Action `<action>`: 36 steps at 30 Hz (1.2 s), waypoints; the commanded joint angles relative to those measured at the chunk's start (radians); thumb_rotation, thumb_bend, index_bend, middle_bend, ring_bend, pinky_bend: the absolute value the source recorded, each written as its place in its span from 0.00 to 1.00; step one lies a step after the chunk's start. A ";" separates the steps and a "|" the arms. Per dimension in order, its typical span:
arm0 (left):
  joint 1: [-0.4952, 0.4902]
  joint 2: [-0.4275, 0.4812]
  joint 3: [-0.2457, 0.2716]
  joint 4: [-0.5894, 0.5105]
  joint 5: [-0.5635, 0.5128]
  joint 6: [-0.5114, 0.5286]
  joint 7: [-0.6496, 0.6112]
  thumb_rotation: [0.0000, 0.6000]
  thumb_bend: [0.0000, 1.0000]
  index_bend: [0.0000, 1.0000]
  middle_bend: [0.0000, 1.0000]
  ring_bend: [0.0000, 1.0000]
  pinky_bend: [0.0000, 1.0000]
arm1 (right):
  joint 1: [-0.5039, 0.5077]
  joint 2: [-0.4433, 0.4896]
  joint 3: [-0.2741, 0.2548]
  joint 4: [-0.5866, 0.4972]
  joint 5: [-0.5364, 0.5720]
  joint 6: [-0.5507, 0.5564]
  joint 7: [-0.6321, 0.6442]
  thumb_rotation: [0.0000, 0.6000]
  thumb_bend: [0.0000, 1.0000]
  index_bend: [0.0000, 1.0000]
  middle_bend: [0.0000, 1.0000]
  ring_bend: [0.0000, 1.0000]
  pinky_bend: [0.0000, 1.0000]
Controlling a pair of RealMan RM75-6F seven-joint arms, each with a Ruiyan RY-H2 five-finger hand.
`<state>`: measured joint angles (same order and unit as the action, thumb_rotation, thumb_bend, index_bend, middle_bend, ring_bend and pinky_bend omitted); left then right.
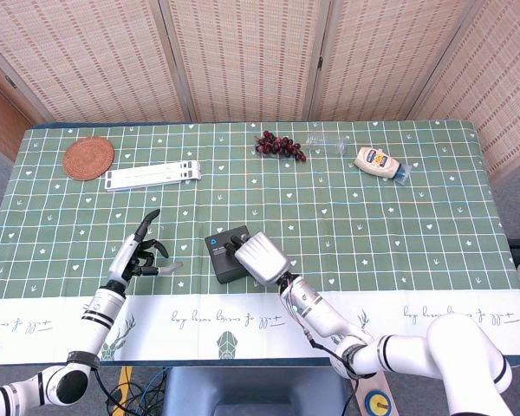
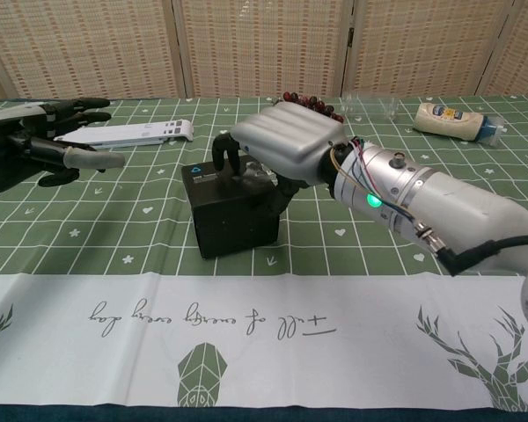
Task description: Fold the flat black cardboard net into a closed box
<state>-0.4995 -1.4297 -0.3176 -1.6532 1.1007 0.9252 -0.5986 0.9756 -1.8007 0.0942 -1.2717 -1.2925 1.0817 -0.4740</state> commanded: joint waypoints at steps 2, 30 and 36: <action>0.003 0.005 -0.003 -0.006 0.006 0.003 -0.006 1.00 0.13 0.00 0.00 0.52 0.91 | -0.018 -0.029 -0.014 0.055 -0.049 0.016 0.023 1.00 0.25 0.36 0.39 0.73 1.00; 0.006 0.019 0.047 0.064 0.169 0.116 0.152 1.00 0.13 0.00 0.00 0.42 0.84 | -0.130 0.148 0.063 -0.181 -0.048 0.031 0.019 1.00 0.29 0.21 0.24 0.65 1.00; 0.019 0.021 0.076 0.131 0.197 0.189 0.301 1.00 0.13 0.00 0.00 0.38 0.82 | -0.212 0.310 0.051 -0.355 -0.021 0.081 0.000 1.00 0.30 0.20 0.24 0.50 0.91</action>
<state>-0.4883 -1.4072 -0.2599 -1.5578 1.2760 1.0741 -0.3528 0.8074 -1.5571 0.1480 -1.5606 -1.3356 1.1397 -0.4645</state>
